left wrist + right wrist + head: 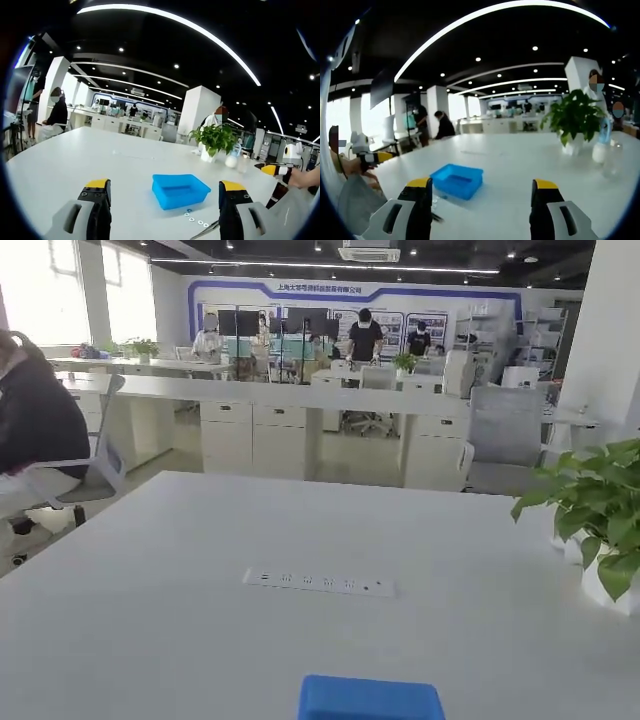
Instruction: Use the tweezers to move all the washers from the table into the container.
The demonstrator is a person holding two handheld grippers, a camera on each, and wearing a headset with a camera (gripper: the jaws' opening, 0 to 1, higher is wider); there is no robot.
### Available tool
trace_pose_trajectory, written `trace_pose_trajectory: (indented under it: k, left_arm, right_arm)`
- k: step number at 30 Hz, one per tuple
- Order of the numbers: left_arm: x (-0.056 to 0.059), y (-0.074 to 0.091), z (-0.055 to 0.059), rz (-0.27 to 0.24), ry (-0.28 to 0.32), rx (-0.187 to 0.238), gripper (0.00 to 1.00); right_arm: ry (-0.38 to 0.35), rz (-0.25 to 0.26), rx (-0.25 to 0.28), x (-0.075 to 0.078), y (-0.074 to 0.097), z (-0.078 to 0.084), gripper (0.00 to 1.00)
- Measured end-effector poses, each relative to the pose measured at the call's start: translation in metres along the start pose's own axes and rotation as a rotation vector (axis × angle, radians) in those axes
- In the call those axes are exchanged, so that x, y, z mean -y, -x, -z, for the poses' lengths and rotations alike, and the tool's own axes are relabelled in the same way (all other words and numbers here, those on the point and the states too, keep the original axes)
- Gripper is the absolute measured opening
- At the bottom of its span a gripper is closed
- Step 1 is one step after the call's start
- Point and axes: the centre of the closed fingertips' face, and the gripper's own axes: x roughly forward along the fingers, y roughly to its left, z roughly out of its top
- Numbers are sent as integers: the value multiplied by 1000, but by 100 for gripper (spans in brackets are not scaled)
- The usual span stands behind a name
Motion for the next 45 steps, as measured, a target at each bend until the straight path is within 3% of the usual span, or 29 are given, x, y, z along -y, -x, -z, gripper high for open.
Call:
trace_pose_trajectory:
  k: [22,25,27,30,31,32,33,34,36,37,39,42,45]
  left_arm:
    - [0,1,-2,-8,0,6,90]
    - [4,0,0,16,2,-10,89]
    - [9,-1,9,47,-57,-87,85]
    - [24,0,26,130,-128,-202,76]
    - [32,1,31,175,-138,-241,73]
    - [39,2,35,217,-145,-270,69]
    - [44,3,38,251,-148,-295,61]
    - [53,6,43,304,-160,-331,54]
    - [63,6,51,370,-165,-392,47]
    - [68,6,55,394,-164,-420,46]
    - [79,7,65,463,-173,-486,43]
    - [86,2,78,530,-256,-561,35]
    - [89,0,91,582,-316,-632,29]
  right_arm:
    - [-3,5,-10,-2,0,0,79]
    - [41,30,-125,3,3,17,74]
    - [74,26,-180,5,6,23,72]
    - [132,-44,-295,-7,5,37,61]
    - [159,-78,-335,-9,6,43,57]
    - [186,-139,-368,-22,2,46,52]
    - [206,-174,-396,-29,1,48,46]
    - [228,-243,-458,-42,-1,56,39]
    - [268,-310,-547,-53,-6,68,27]
    - [253,-327,-554,-59,-10,70,25]
    - [238,-408,-569,-80,-15,73,21]
    - [279,-479,-607,-94,-24,82,10]
    - [382,-547,-677,-105,-32,96,10]
